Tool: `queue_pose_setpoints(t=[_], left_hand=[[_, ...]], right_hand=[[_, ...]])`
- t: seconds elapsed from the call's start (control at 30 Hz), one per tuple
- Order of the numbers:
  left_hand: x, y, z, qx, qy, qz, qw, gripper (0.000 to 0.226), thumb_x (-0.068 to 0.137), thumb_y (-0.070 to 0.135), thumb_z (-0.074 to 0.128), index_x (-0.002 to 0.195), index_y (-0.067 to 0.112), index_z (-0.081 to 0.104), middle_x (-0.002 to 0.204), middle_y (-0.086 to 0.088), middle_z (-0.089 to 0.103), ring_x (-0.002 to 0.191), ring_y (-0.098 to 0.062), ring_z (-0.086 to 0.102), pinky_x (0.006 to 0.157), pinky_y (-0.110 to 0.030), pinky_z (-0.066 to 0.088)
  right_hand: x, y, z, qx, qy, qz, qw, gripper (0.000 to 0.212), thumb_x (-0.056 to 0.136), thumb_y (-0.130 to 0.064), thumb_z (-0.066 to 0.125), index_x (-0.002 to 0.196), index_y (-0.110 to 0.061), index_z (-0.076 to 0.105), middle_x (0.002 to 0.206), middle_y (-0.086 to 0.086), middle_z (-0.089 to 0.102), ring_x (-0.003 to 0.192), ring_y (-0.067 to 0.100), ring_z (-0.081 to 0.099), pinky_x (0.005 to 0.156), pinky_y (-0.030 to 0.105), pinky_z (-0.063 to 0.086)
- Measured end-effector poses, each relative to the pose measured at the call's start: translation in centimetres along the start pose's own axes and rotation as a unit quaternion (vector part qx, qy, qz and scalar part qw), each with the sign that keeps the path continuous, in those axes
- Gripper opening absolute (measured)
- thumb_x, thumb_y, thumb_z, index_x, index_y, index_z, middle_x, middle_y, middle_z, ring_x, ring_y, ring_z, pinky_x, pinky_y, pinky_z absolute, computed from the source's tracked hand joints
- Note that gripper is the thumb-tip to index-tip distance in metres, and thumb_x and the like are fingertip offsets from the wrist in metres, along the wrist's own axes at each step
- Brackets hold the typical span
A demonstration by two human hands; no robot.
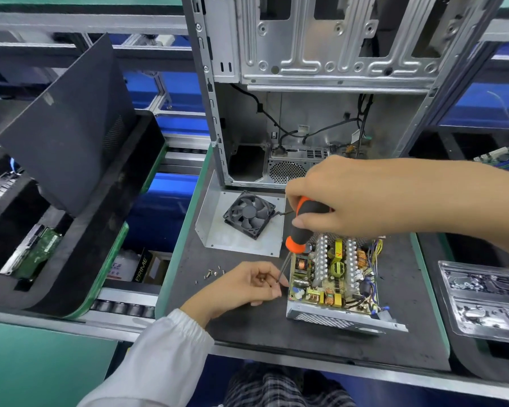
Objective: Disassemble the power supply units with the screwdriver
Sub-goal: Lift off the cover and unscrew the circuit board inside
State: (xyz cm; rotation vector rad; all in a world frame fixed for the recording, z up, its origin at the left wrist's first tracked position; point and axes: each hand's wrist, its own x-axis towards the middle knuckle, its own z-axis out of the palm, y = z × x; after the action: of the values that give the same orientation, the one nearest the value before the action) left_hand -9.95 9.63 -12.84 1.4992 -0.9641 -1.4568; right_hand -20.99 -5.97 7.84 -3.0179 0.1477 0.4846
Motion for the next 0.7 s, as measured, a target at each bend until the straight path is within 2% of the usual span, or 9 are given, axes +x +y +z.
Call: queue_pose_setpoints(t=[0.1,0.2,0.27,0.37,0.5,0.6,0.7], left_hand=[[-0.3,-0.3,0.2,-0.040,-0.013,-0.001,0.999,0.019,0.093,-0.008,0.054,0.112,-0.009,0.058,0.087,-0.006,0.064,0.056,-0.007,0.045,0.056,-0.018,0.039],[-0.6,-0.5,0.3,-0.049,0.005,0.013,0.999,0.016,0.099,0.005,0.052,0.103,-0.006,0.063,0.079,-0.006,0.064,0.058,-0.010,0.046,0.055,-0.018,0.040],[-0.9,-0.8,0.0,-0.040,0.044,0.013,0.998,0.019,0.100,0.008,0.050,0.096,-0.004,0.065,0.074,-0.006,0.063,0.057,-0.010,0.047,0.052,-0.018,0.039],[-1.2,-1.4,-1.1,0.025,0.129,0.001,0.991,0.021,0.100,0.002,0.048,0.092,0.001,0.068,0.073,-0.005,0.063,0.057,-0.009,0.049,0.050,-0.019,0.040],[-1.5,-2.0,-3.0,0.080,0.232,-0.006,0.969,0.035,0.093,-0.012,0.040,0.094,0.009,0.069,0.084,-0.003,0.065,0.067,-0.006,0.055,0.060,-0.017,0.045],[-1.7,-2.6,-3.6,0.144,0.262,0.012,0.954,0.035,0.095,-0.010,0.041,0.094,0.014,0.067,0.082,0.000,0.062,0.065,-0.007,0.053,0.066,-0.016,0.045],[-1.5,-3.1,-3.8,0.177,0.279,0.057,0.942,0.038,0.096,-0.010,0.040,0.088,0.015,0.067,0.072,-0.005,0.061,0.053,-0.006,0.049,0.063,-0.016,0.044]], right_hand=[[0.3,0.2,0.3,0.010,0.001,0.008,1.000,0.025,0.093,-0.049,0.046,0.093,-0.025,0.052,0.079,-0.007,0.051,0.077,0.018,0.057,0.068,0.037,0.051],[0.4,0.3,0.7,0.023,0.002,0.011,1.000,0.024,0.093,-0.048,0.047,0.091,-0.025,0.051,0.076,-0.006,0.051,0.074,0.019,0.057,0.069,0.040,0.051],[0.5,0.4,0.7,0.030,0.011,0.015,0.999,0.023,0.093,-0.048,0.047,0.090,-0.025,0.051,0.076,-0.005,0.053,0.073,0.020,0.058,0.069,0.041,0.052],[0.3,0.6,1.0,0.032,0.019,0.022,0.999,0.024,0.092,-0.048,0.046,0.089,-0.024,0.050,0.077,-0.004,0.052,0.073,0.021,0.058,0.068,0.041,0.052],[-0.4,0.7,1.6,0.042,0.018,0.023,0.999,0.022,0.093,-0.047,0.046,0.088,-0.026,0.048,0.078,-0.006,0.052,0.072,0.016,0.056,0.067,0.038,0.051],[-1.7,1.0,2.0,0.056,0.012,0.030,0.998,0.021,0.092,-0.051,0.044,0.084,-0.031,0.044,0.078,-0.009,0.051,0.073,0.011,0.054,0.068,0.036,0.050],[-2.9,1.2,2.4,0.069,0.013,0.043,0.997,0.024,0.088,-0.056,0.038,0.081,-0.033,0.042,0.077,-0.009,0.051,0.072,0.009,0.053,0.069,0.037,0.050]])
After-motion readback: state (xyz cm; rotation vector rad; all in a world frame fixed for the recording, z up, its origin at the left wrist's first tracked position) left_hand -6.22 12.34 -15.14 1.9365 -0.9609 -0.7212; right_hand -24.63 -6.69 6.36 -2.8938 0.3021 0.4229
